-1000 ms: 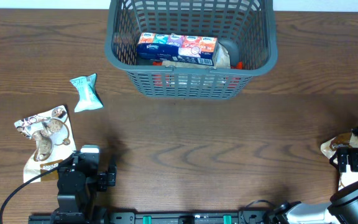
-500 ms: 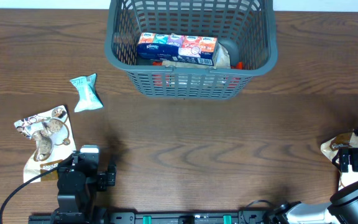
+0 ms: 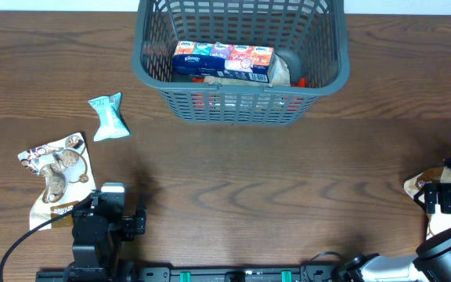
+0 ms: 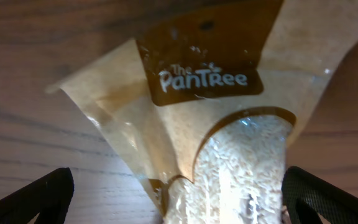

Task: Pack container
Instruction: 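Close the right gripper on the rice bag top, then lift the rice bag with the right gripper off the table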

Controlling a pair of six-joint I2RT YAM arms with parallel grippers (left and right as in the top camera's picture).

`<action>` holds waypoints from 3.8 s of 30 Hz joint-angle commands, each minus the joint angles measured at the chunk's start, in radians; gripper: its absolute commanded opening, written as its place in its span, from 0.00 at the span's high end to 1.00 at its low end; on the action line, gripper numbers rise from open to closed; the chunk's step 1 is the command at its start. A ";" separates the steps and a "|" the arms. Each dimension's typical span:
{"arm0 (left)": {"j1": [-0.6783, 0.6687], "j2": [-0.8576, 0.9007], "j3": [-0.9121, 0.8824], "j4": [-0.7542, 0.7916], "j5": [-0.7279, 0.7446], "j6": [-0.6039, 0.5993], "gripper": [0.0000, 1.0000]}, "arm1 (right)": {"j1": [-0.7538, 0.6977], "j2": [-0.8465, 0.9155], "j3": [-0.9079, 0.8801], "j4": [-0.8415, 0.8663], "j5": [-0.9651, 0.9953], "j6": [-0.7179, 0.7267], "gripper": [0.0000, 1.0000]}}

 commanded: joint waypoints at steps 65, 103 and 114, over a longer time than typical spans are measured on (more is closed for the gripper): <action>-0.004 -0.006 0.006 -0.002 -0.043 0.010 0.01 | 0.054 0.012 -0.003 0.020 0.049 0.018 0.01; -0.004 -0.006 0.006 -0.002 -0.043 0.048 0.01 | -0.003 0.012 -0.178 0.253 -0.118 0.079 0.99; -0.004 -0.006 0.006 -0.002 -0.042 0.048 0.01 | 0.082 0.006 -0.117 0.347 -0.289 0.428 0.99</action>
